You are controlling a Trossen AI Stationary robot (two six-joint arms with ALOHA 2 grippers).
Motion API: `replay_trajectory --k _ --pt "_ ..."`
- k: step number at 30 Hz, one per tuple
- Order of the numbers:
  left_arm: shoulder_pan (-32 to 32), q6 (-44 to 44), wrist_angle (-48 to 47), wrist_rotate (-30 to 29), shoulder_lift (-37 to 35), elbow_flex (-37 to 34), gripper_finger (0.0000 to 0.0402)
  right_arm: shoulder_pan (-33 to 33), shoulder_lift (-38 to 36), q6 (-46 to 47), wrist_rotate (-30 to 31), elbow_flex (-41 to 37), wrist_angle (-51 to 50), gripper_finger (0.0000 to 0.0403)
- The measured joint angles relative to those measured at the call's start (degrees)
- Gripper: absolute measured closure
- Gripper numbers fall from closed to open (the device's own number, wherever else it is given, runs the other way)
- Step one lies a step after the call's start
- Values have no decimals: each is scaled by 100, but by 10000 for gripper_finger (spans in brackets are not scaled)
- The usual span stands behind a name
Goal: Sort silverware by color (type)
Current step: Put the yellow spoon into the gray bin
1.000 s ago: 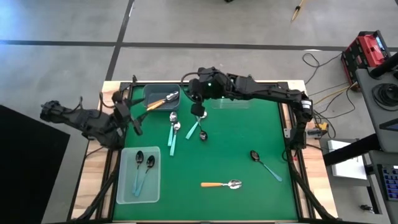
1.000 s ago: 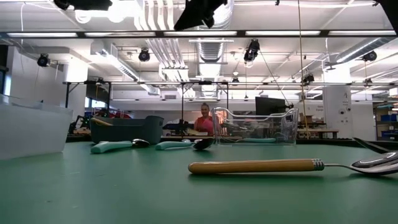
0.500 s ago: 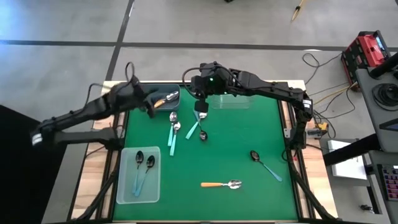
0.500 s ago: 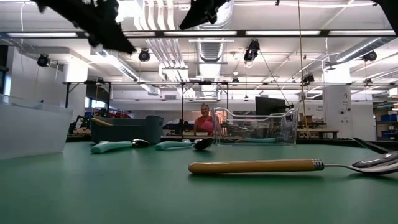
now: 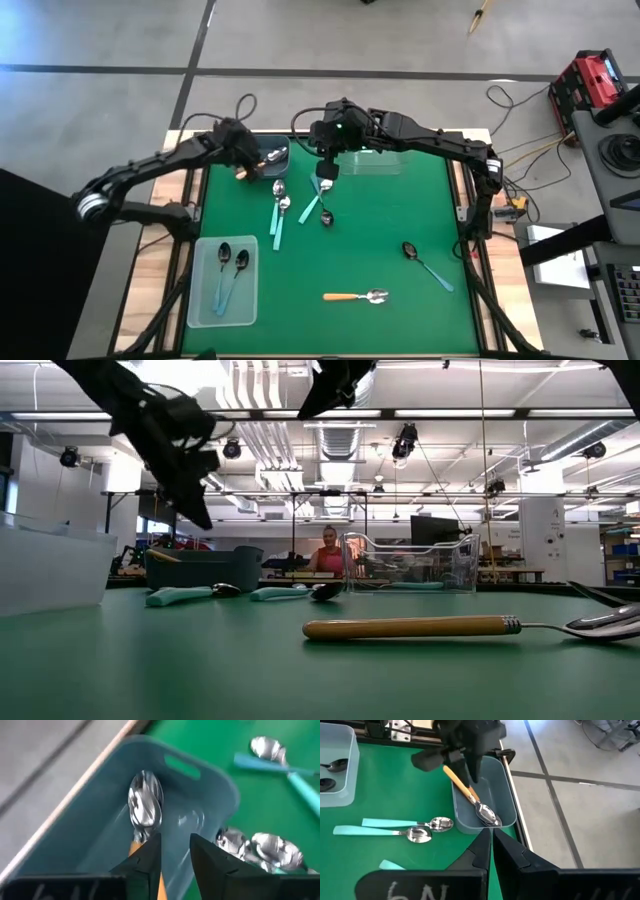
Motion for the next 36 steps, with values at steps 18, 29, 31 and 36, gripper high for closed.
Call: replay_trajectory --k 18,29,31,36 --pt "10 -516 -1356 -534 1649 1067 299 -26 0 -15 0 -35 -269 394" --pt "11 -594 -1291 -1015 1782 1058 226 -26 0 -70 1 -78 -258 394" --pt "4 -559 -1248 -935 1812 1058 225 -26 0 -68 2 -91 -258 394" --pt "4 -557 -1227 -887 1894 1056 224 -26 0 -66 2 -103 -258 394"
